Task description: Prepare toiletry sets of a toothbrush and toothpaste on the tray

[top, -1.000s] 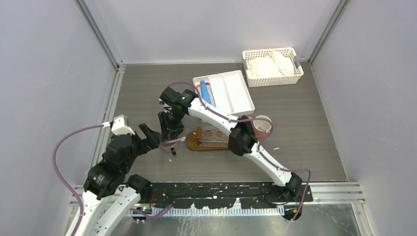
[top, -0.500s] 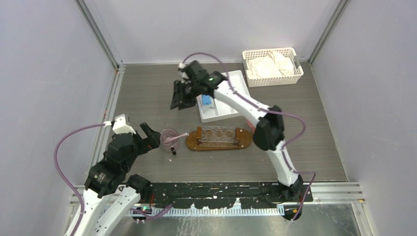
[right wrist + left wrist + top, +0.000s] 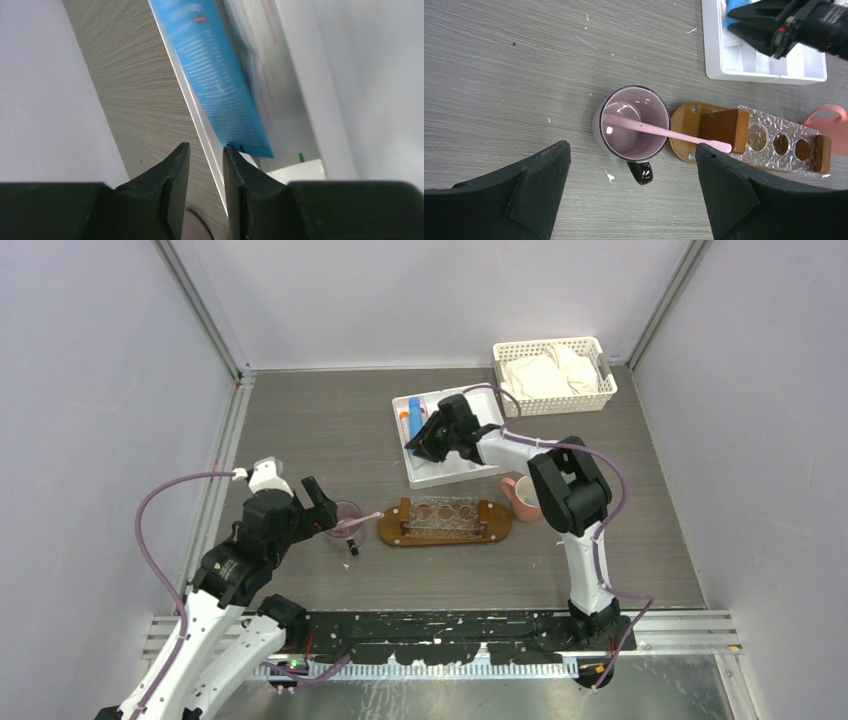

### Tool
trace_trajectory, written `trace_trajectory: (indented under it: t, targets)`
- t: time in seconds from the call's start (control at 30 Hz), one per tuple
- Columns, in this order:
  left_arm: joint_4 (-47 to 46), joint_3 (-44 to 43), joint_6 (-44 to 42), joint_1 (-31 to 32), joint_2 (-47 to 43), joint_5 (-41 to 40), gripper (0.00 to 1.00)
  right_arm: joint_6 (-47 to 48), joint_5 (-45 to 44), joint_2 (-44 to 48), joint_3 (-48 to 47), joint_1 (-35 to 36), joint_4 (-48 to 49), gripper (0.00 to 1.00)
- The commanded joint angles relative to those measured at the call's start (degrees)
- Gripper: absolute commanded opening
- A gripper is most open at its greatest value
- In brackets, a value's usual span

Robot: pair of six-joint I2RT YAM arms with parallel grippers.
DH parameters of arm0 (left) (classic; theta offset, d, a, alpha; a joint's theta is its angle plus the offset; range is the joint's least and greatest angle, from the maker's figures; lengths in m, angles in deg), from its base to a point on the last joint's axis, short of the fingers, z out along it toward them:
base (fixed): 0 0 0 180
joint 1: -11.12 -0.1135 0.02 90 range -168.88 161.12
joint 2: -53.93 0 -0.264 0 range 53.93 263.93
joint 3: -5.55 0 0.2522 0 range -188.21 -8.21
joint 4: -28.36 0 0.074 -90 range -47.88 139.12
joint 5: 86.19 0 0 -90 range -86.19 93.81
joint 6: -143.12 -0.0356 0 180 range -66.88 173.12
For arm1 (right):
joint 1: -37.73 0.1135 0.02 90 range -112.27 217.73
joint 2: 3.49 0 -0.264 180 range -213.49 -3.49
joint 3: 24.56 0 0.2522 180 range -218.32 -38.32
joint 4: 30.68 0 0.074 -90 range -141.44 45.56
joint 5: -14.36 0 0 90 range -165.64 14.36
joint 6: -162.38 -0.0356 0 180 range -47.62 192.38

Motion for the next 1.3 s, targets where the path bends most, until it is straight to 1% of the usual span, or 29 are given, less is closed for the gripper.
trace_trajectory:
  t: [0.0,0.23,0.33,0.43,0.6,0.8,1.0,1.07,1.27]
  targets:
    - [-2.77,-1.01,-0.2,-0.14,-0.63,-1.09,0.96,-7.44,-3.84,-0.25,0.06,1.17,11.94,0.37]
    - [-2.56,-0.88,-0.55,-0.21,-0.24,-1.34,0.96,-9.55,-8.3,-0.07,3.09,1.23,11.61,0.38]
    - [-2.59,-0.93,-0.81,-0.19,-0.19,-1.36,0.96,-9.09,-10.17,2.37,5.99,1.17,10.97,0.38]
    - [-2.63,-0.88,-1.1,-0.22,-0.43,-1.45,0.96,-7.67,-13.18,5.5,8.74,1.23,8.35,0.38]
    - [-3.69,-0.49,-1.1,-0.2,-0.04,-0.72,0.96,-7.52,-13.48,8.44,12.06,1.29,8.76,0.38]
    - [-3.28,-0.64,-1.32,-0.22,-0.59,-0.85,0.96,-5.98,-14.58,7.98,9.84,1.14,6.15,0.37]
    - [-2.23,-1.25,-1.79,-0.22,-1.28,-1.7,0.96,-6.57,-14.61,4.42,7.6,1.16,7.11,0.37]
    - [-2.09,-1.28,-1.96,-0.21,-1.28,-1.8,0.96,-7.12,-14.47,3.71,7.55,1.19,8.47,0.36]
    - [-2.2,-0.87,-2.07,-0.22,-1.22,-1.89,0.96,-7.5,-14.55,2.5,6.22,1.14,8.47,0.34]
